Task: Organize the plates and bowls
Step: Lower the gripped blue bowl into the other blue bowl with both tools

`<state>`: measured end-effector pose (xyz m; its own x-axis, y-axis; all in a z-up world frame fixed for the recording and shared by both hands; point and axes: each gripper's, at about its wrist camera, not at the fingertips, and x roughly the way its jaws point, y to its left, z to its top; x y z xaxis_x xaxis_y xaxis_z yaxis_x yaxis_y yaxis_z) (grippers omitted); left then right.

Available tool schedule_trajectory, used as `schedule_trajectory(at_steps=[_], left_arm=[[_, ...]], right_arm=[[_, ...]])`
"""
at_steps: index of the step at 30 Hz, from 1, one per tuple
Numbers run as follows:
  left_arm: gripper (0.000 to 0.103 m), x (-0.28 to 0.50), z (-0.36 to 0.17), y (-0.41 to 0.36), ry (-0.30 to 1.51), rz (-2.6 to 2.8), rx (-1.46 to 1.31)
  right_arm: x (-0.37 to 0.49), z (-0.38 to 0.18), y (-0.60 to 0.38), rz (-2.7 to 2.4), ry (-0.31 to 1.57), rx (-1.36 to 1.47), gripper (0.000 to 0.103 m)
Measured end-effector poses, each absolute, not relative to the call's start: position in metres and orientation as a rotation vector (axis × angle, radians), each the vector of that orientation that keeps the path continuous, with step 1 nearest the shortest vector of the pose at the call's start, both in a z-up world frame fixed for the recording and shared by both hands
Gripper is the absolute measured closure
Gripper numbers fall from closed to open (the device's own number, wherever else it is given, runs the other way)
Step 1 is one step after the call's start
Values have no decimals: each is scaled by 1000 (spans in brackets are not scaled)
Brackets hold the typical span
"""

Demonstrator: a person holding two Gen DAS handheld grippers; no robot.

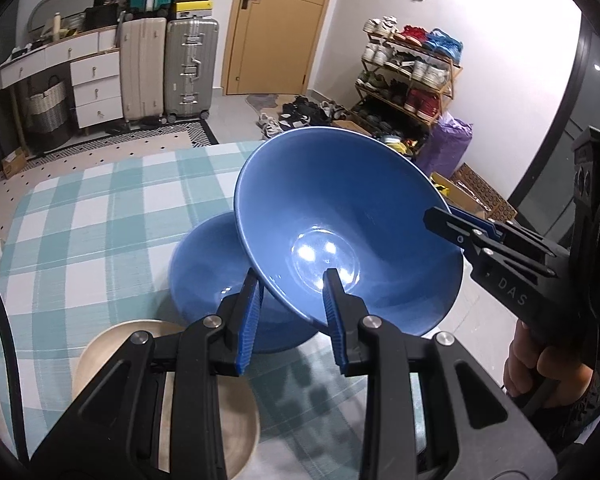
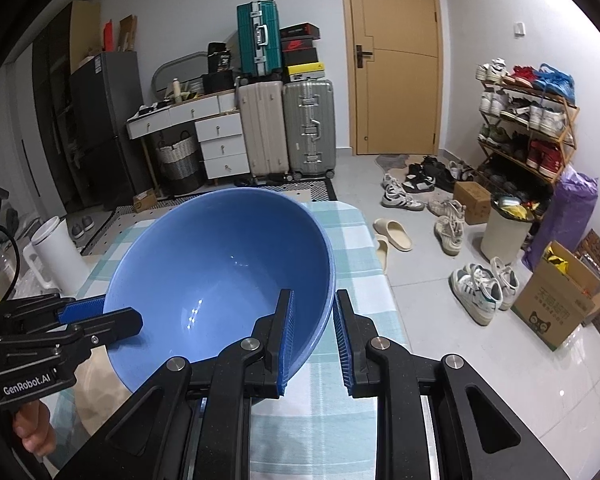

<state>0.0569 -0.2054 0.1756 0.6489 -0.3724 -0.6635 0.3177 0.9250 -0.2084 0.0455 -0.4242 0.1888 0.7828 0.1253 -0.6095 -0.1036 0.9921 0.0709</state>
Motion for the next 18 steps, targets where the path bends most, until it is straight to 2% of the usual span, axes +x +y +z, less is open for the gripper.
schedule_trajectory(at_steps=[18], left_arm=[[77,69,166,-162,781,-343,-114]], right_arm=[[64,176,-377,174,695,7,82]])
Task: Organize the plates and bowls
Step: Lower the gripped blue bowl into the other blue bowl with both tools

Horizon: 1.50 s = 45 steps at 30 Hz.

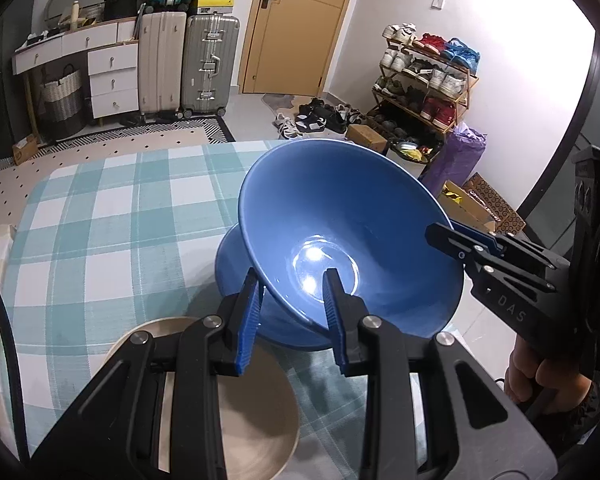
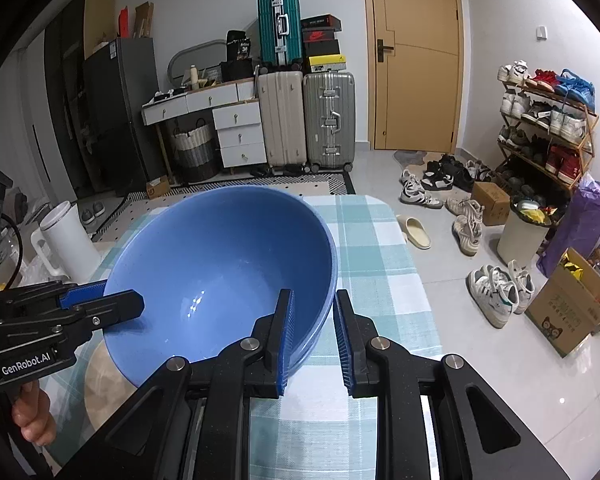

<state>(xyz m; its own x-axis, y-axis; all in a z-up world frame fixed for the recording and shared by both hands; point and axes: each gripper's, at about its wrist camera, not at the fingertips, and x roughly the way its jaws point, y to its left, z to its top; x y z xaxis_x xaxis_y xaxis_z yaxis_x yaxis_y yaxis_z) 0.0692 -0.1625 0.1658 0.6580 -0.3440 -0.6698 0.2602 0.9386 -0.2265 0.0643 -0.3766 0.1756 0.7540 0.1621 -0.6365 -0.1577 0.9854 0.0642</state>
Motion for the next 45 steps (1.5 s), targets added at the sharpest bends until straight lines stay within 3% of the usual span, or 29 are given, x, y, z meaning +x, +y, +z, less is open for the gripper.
schedule_trajectory(at_steps=[45], left_arm=[[77,144,77,-168,870,-266,-31]], right_arm=[[110,122,-354,176,785,-13,82]])
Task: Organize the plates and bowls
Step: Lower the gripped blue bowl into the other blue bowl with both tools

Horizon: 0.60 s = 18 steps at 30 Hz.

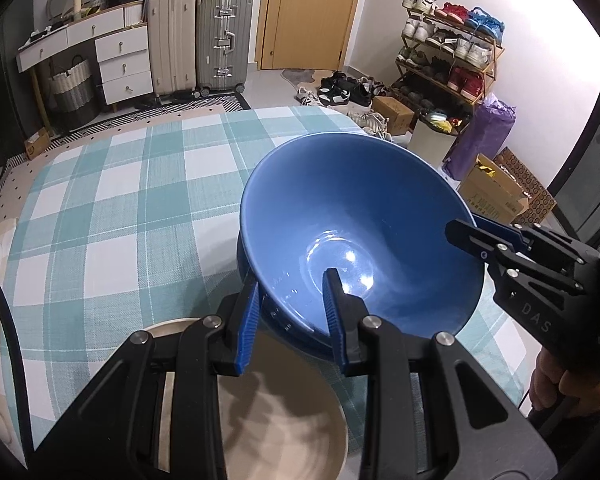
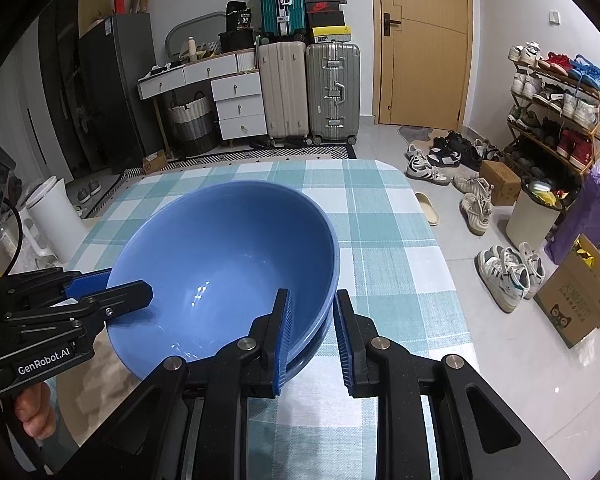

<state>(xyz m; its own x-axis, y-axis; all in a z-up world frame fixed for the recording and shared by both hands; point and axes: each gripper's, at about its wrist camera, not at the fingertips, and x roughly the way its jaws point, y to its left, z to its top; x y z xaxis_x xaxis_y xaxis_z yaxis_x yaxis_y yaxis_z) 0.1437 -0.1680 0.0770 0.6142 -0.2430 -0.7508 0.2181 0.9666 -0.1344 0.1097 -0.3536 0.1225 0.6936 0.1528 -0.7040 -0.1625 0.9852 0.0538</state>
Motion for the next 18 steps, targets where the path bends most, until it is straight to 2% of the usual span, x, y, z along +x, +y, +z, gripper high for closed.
schedule_trajectory(at_steps=[18], left_arm=[[76,148,62,-176,883,-231,56]], right_arm=[[107,111,-352,171,792,-31,82]])
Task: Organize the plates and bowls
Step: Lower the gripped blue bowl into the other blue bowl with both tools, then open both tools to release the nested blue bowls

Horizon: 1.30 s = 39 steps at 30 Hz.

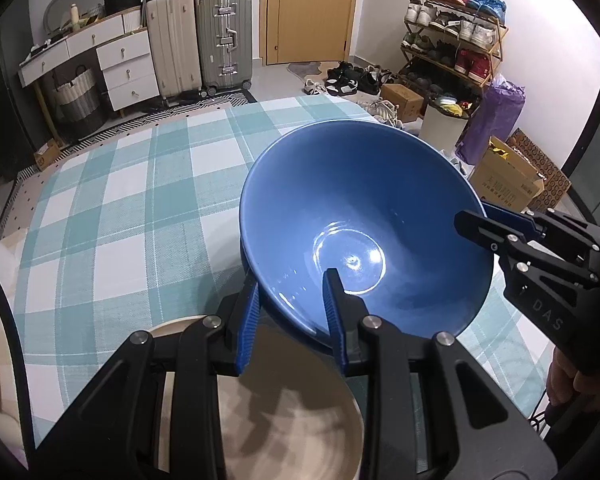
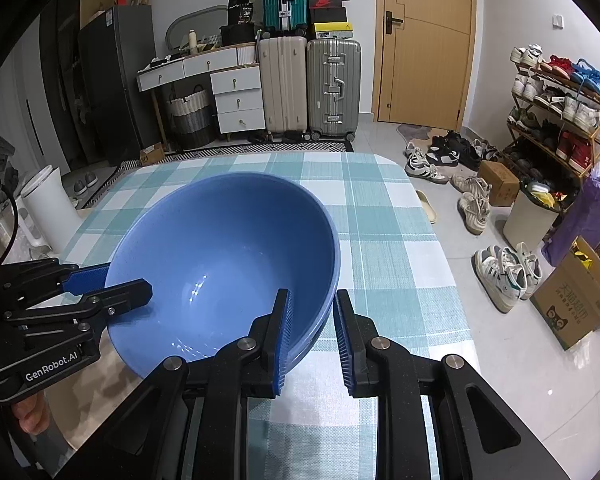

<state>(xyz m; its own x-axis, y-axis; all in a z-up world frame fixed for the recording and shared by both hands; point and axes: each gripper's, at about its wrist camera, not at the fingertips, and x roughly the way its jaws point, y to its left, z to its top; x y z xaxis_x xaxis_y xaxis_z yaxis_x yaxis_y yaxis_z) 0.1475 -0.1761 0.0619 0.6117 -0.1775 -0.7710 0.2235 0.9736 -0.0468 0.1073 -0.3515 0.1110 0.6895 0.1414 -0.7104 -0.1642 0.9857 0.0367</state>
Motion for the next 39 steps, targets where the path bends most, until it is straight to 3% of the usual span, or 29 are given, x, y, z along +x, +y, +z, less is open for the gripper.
schedule_trajectory(at_steps=[20,26,35,39], left_arm=[[74,146,53,-174,910,-214,114],[67,151,49,-172,939,-219,82],[51,155,47,-169,955,-233,50],[31,155,49,-164,940,-243,19]], right_arm=[[109,104,-354,191,807,-35,82],[110,102,-354,188,810,-38,82],[112,99,-355,185,823,-39,82],[110,100,-356,189,825,-39,79]])
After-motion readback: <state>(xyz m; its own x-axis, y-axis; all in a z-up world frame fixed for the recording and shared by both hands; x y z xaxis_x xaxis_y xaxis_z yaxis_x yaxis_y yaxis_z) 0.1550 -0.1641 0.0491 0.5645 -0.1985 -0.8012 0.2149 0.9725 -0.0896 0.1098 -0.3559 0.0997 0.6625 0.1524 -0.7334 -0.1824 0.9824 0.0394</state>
